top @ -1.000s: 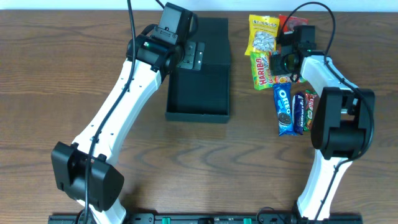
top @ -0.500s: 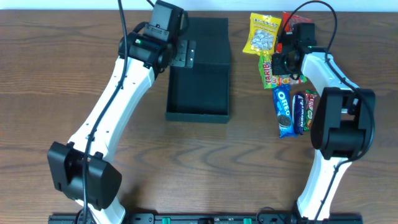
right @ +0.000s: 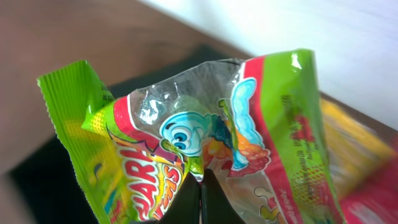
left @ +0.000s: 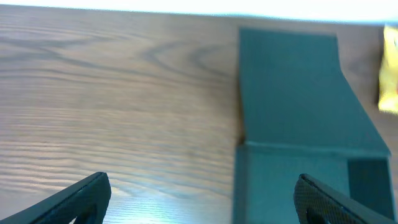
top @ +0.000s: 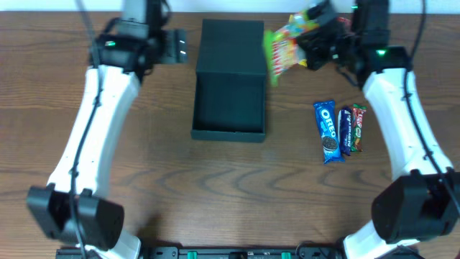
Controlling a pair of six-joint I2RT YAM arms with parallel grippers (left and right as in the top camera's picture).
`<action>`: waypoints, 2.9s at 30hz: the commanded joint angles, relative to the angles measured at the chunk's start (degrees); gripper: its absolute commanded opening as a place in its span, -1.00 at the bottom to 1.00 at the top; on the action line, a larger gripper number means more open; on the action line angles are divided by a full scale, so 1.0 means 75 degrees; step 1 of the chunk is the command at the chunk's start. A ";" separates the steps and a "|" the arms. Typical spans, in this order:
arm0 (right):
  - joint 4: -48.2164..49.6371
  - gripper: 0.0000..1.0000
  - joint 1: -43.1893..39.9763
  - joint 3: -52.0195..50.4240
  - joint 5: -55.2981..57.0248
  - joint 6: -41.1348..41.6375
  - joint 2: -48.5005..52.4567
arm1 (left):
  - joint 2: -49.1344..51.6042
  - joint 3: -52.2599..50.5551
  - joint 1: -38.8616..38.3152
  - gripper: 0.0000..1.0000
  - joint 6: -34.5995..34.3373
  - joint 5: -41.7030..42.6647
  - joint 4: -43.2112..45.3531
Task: Pack container
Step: 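Carry the Haribo bag with the right gripper and drop it in the box, then grasp the blue Oreo pack with the right gripper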
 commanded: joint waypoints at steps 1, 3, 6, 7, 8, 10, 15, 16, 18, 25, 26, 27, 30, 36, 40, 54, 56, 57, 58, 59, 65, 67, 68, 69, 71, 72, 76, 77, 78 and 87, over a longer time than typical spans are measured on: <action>-0.0425 -0.97 0.0883 0.0015 -0.0941 -0.0898 0.0087 | -0.0440 0.0035 0.0417 0.91 0.0166 -0.0050 -0.0012; -0.0737 -0.97 0.1466 0.0015 -0.0924 -0.1370 0.0090 | -0.0580 0.0035 0.0659 0.91 0.0364 0.0000 -0.0017; -0.0994 -0.97 0.2454 0.0015 0.0000 -0.1845 0.0128 | -0.0787 0.0035 0.0965 0.90 0.0656 0.0023 -0.0015; -0.1043 -0.97 0.2658 0.0015 0.0338 -0.1938 0.0146 | -0.0833 0.0035 0.1017 0.91 0.0673 0.0041 -0.0015; -0.1084 -0.97 0.2838 0.0015 0.0624 -0.2028 0.0184 | -0.0871 0.0035 0.1058 0.91 0.0699 0.0070 -0.0015; -0.1148 -0.97 0.3147 0.0015 0.1020 -0.2241 0.0294 | -0.0921 0.0035 0.1070 0.90 0.0764 0.0087 -0.0017; -0.1335 -0.97 0.3558 0.0015 0.1871 -0.2661 0.0592 | -0.0933 0.0035 0.1070 0.90 0.0836 0.0122 -0.0032; -0.1364 -0.97 0.3567 0.0015 0.2043 -0.2748 0.0673 | -0.0933 0.0035 0.1070 0.90 0.0938 0.0122 -0.0035; -0.1358 -0.97 0.3570 0.0015 0.2457 -0.2833 0.0731 | -0.0933 0.0035 0.1070 0.91 0.1000 0.0119 -0.0038; -0.0930 -0.98 0.3544 0.0015 0.2731 -0.3538 0.0758 | -0.0933 0.0035 0.1070 0.91 0.1110 0.0178 -0.0020; -0.0848 -0.98 0.3544 0.0015 0.2728 -0.3573 0.0755 | -0.0933 0.0035 0.1070 0.90 0.1110 0.0178 -0.0020; -0.0775 -0.98 0.3541 0.0015 0.2728 -0.3570 0.0755 | -0.0933 0.0035 0.1070 0.91 0.1110 0.0178 -0.0020; -0.0705 -0.98 0.3541 0.0015 0.2734 -0.3628 0.0758 | -0.0933 0.0035 0.1070 0.91 0.1107 0.0178 -0.0020; -0.0697 0.21 0.3552 0.0015 0.2914 -0.3535 0.0758 | -0.0933 0.0035 0.1070 0.90 0.1107 0.0178 -0.0020; -0.0501 0.98 0.3555 0.0015 0.3255 -0.2984 0.0755 | -0.0933 0.0035 0.1070 0.90 0.1107 0.0178 -0.0026; -0.0714 0.98 0.3121 0.0023 0.3940 -0.0239 0.0752 | -0.0933 0.0032 0.1070 0.90 0.1105 0.0198 -0.0041; -0.0752 0.98 0.2687 0.0023 0.4167 0.1218 0.0664 | -0.0933 0.0032 0.1070 0.91 0.1105 0.0198 -0.0041; -0.0842 0.99 0.2422 0.0023 0.4246 0.1801 0.0627 | -0.0933 0.0032 0.1070 0.91 0.1105 0.0201 -0.0041; -0.0973 0.99 0.2078 0.0023 0.4243 0.2256 0.0603 | -0.0933 0.0032 0.1070 0.90 0.1105 0.0201 -0.0041; -0.1166 0.99 0.1687 0.0023 0.4197 0.2617 0.0595 | -0.0933 0.0032 0.1070 0.90 0.1105 0.0201 -0.0038; -0.2151 0.99 0.0312 0.0020 0.4074 0.2871 0.0597 | -0.0918 0.0032 0.1070 0.90 0.1107 0.0233 -0.0038; -0.2273 0.99 0.0041 0.0020 0.3856 0.2868 0.0597 | -0.0918 0.0032 0.1070 0.91 0.1107 0.0309 -0.0035; -0.2311 0.99 -0.0073 0.0012 0.3780 0.2862 0.0597 | -0.0918 0.0032 0.1070 0.91 0.1107 0.0370 -0.0035; -0.2314 0.99 -0.0134 -0.0032 0.3803 0.2795 0.0600 | -0.0918 0.0032 0.1070 0.90 0.1105 0.0423 -0.0035; -0.2305 0.99 -0.0187 -0.0230 0.4106 0.2366 0.0629 | -0.0918 0.0032 0.1070 0.90 0.1105 0.0458 -0.0038; -0.2314 0.98 -0.0184 -0.0341 0.4421 0.2381 0.0641 | -0.0918 0.0032 0.1070 0.90 0.1105 0.0458 -0.0038; -0.2241 0.98 -0.0175 -0.1032 0.4902 0.2454 0.0746 | -0.0918 0.0032 0.1070 0.90 0.1105 0.0460 -0.0035; -0.2177 0.99 -0.0189 -0.1189 0.4911 0.2565 0.0787 | -0.0918 0.0032 0.1070 0.91 0.1105 0.0460 -0.0035; -0.2098 0.99 -0.0210 -0.1332 0.4911 0.2690 0.0819 | -0.0918 0.0032 0.1070 0.90 0.1102 0.0460 -0.0035; -0.1370 0.87 -0.0347 -0.2209 0.4896 0.2917 0.1189 | -0.0918 0.0032 0.1070 0.91 0.1102 0.0460 -0.0026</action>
